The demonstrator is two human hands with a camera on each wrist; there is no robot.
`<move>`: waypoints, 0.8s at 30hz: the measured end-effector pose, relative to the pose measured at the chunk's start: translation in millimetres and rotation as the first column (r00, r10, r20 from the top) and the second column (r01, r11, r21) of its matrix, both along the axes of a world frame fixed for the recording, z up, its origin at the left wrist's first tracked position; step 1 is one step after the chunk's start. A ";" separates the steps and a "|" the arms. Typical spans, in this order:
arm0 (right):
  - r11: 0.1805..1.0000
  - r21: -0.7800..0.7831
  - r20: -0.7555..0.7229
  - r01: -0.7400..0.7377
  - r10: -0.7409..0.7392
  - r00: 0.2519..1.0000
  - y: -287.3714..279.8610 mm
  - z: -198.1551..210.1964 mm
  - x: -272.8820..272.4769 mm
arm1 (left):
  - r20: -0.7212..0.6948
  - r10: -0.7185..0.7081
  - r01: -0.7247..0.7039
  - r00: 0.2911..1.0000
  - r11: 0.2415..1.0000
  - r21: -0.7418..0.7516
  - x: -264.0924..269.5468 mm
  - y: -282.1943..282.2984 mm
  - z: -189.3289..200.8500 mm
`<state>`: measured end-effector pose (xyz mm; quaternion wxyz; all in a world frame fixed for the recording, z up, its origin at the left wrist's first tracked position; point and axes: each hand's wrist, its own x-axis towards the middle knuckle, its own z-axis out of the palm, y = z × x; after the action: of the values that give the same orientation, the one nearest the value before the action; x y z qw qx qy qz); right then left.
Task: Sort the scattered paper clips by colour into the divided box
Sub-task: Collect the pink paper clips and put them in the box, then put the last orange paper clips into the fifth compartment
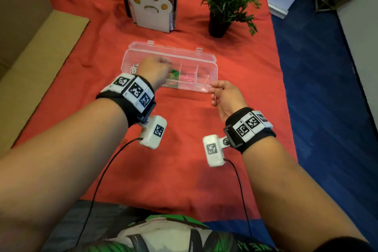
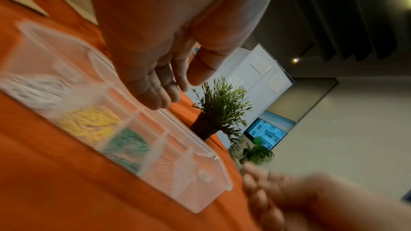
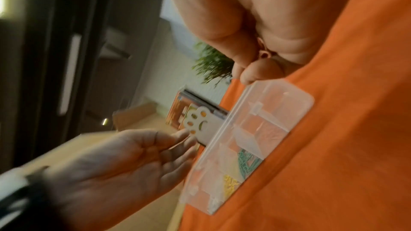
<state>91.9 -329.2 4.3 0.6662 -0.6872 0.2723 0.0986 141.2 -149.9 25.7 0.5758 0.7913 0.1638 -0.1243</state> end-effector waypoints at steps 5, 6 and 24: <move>0.933 -0.349 0.179 -0.094 0.165 0.970 34.7 4.7 45.0 | 0.055 -0.038 0.021 0.998 0.962 0.272 -41.3 55.4 -16.2; 0.895 -0.437 0.207 -0.091 0.198 0.958 41.5 4.2 51.5 | 0.054 -0.031 0.013 0.998 0.953 0.301 -44.9 65.3 -20.6; 0.183 -0.817 -0.201 -0.546 0.797 0.569 138.3 -38.1 13.8 | -0.049 -0.452 0.372 0.891 0.663 0.649 -37.3 106.4 -57.8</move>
<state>105.7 -190.9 -33.7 0.1818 -0.9609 -0.1443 0.1512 103.9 -43.5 -32.1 0.2345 0.9615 -0.0210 -0.1416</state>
